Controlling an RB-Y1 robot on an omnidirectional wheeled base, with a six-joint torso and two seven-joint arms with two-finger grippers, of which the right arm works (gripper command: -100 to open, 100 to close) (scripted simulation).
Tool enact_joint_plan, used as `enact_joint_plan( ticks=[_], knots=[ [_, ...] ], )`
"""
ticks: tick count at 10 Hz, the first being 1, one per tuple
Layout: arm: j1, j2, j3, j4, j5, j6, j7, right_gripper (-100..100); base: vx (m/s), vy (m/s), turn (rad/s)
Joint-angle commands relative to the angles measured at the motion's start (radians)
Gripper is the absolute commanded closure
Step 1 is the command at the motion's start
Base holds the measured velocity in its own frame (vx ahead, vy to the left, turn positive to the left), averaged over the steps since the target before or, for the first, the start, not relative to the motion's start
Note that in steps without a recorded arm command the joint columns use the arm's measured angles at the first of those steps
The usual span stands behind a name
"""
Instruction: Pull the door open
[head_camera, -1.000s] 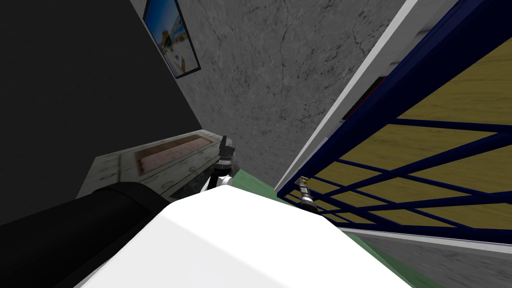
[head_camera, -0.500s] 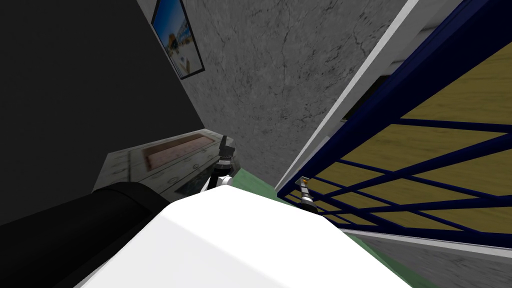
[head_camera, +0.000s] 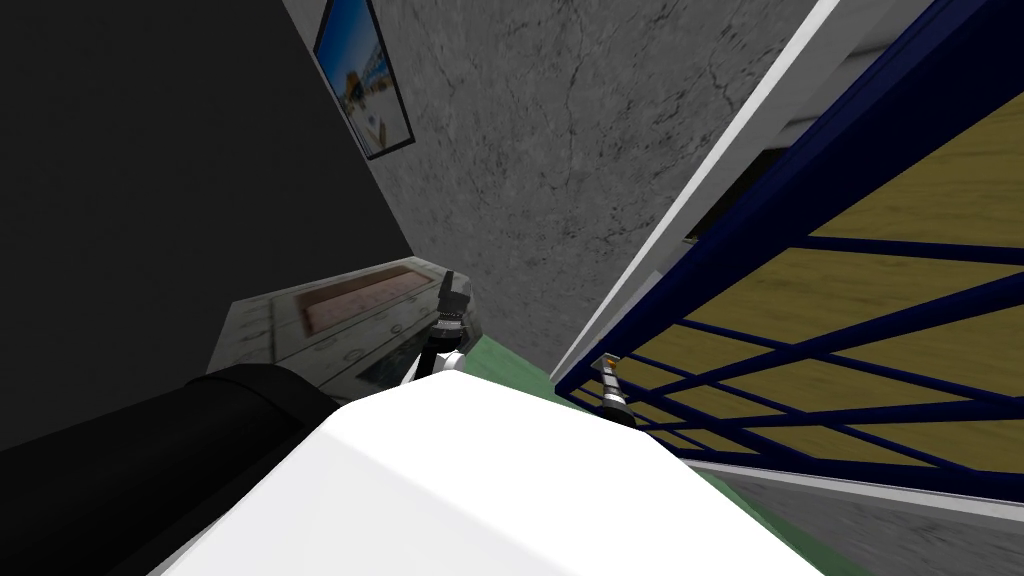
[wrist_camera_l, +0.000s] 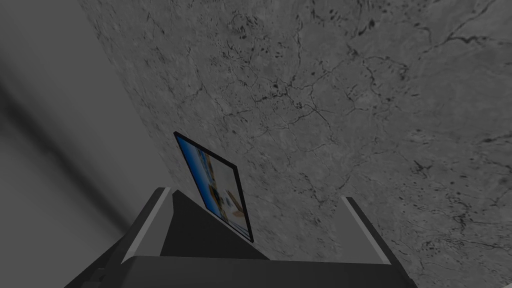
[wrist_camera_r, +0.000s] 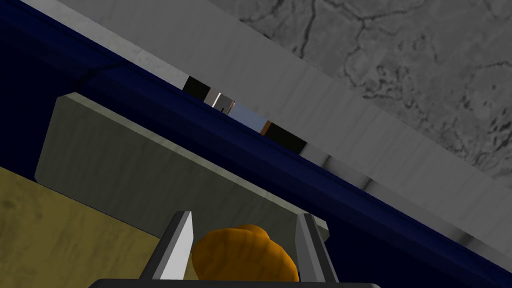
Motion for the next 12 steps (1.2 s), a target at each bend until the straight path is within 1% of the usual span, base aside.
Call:
enact_joint_plan(
  ticks=[1, 2, 3, 4, 5, 6, 7, 8, 9, 10, 11, 12],
  knots=[
    [-0.007, -0.013, 0.0, 0.009, -0.021, -0.007, -0.05, 100, -0.032, -0.015, 0.042],
    [-0.007, -0.013, 0.0, 0.009, -0.021, -0.007, -0.052, 100, -0.03, -0.015, 0.031],
    [-0.006, -0.015, 0.009, 0.007, -0.035, -0.006, -0.09, 100, -0.031, -0.008, 0.053],
    [-0.006, -0.015, 0.009, 0.007, -0.035, -0.006, -0.093, 100, -0.03, -0.004, 0.023],
    [-0.005, -0.017, 0.018, 0.006, -0.05, -0.005, -0.133, 100, -0.026, -0.011, 0.049],
    [-0.005, -0.018, 0.027, 0.004, -0.064, -0.004, -0.159, 100, -0.04, -0.019, 0.071],
    [-0.005, -0.018, 0.027, 0.004, -0.064, -0.004, -0.176, 100, -0.039, -0.013, 0.037],
    [-0.004, -0.02, 0.035, 0.003, -0.078, -0.003, -0.208, 100, -0.036, -0.012, 0.051],
    [-0.004, -0.02, 0.035, 0.003, -0.078, -0.003, -0.218, 100, -0.023, -0.011, 0.016],
    [-0.004, -0.022, 0.044, 0.001, -0.092, -0.002, -0.253, 100, -0.027, 0.004, 0.053],
    [-0.004, -0.022, 0.044, 0.001, -0.092, -0.002, -0.26, 100, -0.027, -0.008, 0.021],
    [-0.003, -0.024, 0.053, -0.001, -0.106, -0.002, -0.299, 100, -0.036, -0.012, 0.05]
  ],
)
